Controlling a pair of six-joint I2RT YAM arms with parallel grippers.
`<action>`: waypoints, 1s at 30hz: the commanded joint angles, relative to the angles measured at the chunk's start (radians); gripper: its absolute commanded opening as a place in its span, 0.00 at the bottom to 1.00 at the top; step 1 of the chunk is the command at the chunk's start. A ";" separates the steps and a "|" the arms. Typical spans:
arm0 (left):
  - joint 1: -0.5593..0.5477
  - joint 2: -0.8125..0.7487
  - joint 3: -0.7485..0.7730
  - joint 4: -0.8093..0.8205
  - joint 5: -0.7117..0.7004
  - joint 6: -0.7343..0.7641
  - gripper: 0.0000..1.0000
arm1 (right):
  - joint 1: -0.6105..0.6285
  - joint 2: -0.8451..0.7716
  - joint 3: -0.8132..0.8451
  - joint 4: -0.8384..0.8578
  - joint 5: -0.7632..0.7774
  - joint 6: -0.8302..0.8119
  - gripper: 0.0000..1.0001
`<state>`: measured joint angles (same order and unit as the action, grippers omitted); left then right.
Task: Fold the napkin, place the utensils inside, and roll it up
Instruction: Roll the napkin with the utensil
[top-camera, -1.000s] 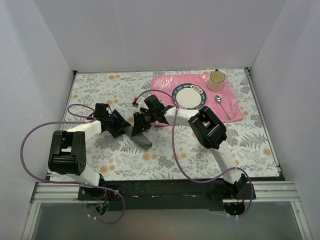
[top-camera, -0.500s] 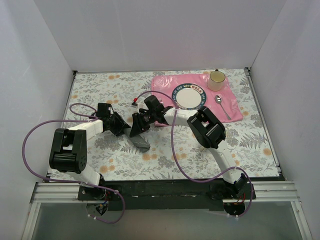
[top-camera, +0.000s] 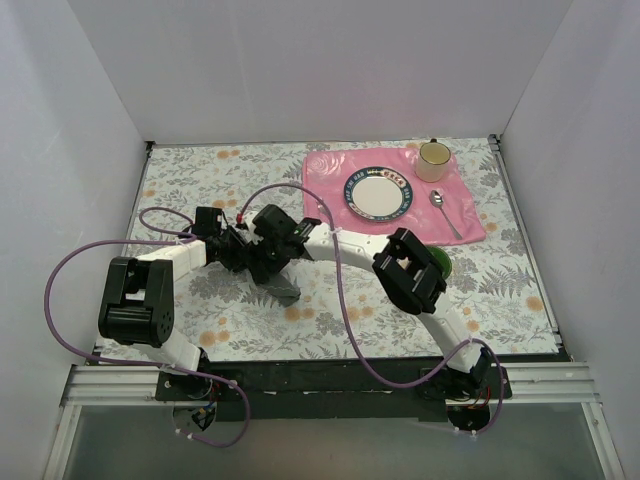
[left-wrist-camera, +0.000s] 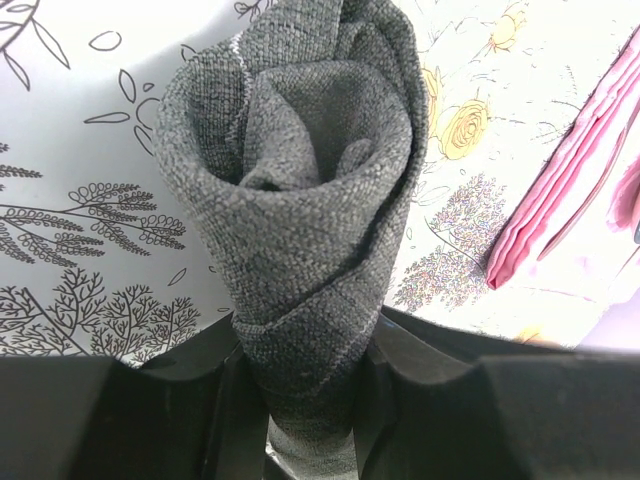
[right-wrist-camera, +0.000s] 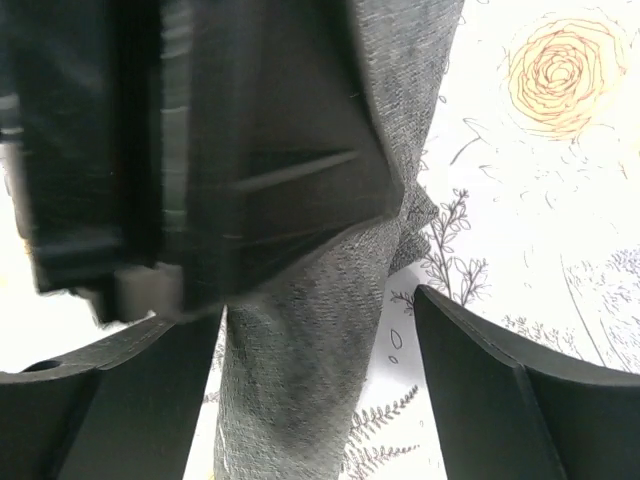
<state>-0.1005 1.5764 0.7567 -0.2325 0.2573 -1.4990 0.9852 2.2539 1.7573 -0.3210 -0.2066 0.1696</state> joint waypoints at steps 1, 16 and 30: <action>-0.008 0.000 -0.033 -0.059 -0.046 0.028 0.29 | 0.075 -0.034 0.068 -0.116 0.359 -0.114 0.86; -0.008 -0.013 -0.034 -0.064 -0.044 0.023 0.28 | 0.164 0.019 0.073 -0.102 0.592 -0.150 0.52; 0.021 -0.067 -0.008 -0.123 -0.076 0.054 0.61 | -0.018 -0.054 -0.128 0.108 -0.062 0.019 0.31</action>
<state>-0.0883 1.5295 0.7517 -0.2703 0.2455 -1.4948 1.0283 2.2093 1.6867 -0.2836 -0.0090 0.1223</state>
